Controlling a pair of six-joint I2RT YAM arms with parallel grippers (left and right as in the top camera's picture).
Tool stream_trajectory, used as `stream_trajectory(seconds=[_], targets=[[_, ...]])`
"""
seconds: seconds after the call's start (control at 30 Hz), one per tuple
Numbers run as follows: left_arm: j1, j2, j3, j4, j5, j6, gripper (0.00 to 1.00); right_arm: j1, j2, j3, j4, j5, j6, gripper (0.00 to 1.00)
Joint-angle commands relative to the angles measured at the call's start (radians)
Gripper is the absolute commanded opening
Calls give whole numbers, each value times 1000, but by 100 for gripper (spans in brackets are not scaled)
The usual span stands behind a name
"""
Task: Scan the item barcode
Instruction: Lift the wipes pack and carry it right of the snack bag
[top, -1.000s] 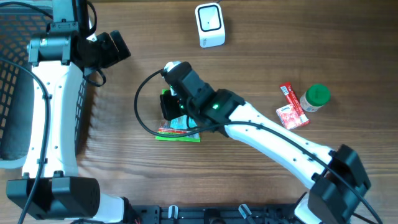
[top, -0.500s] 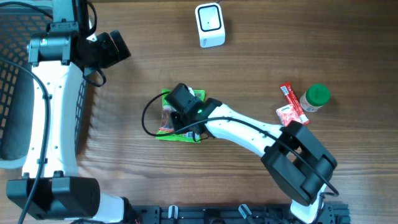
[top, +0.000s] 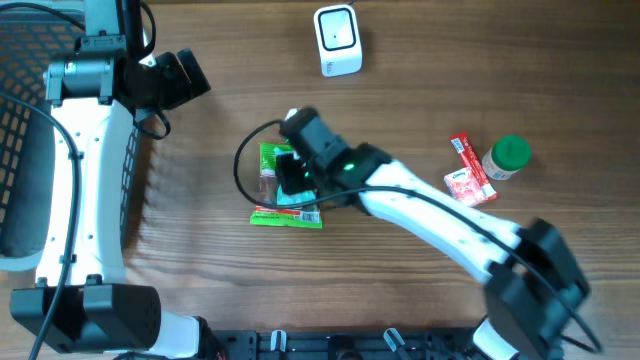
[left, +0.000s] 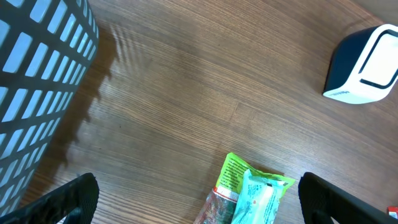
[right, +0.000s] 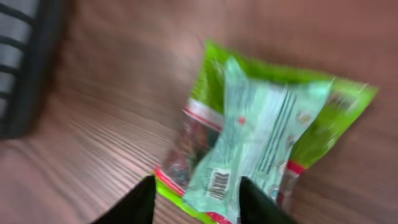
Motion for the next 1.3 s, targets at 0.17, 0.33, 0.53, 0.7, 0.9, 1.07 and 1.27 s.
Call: stream_trajectory(seconds=[0.17,0.33,0.53,0.7,0.9,1.07,1.27], targets=[[3,0,-3,2,-6,16,100,-79,42,19,-43,-23,-24,54],[3,0,-2,2,-6,16,100,-103,119,19,-40,-76,-24,54],[3,0,-2,2,-6,16,100,-100,225,19,-19,-151,-5,47],[3,0,-2,2,-6,16,100,-95,266,19,-5,-174,-5,14],[3,0,-3,2,-6,16,100,-159,123,20,-40,-174,-29,4],[3,0,-3,2,-6,16,100,-291,-97,20,-182,-143,-24,4],[3,0,-3,2,-6,16,100,-399,-130,4,-326,-56,-29,4]])
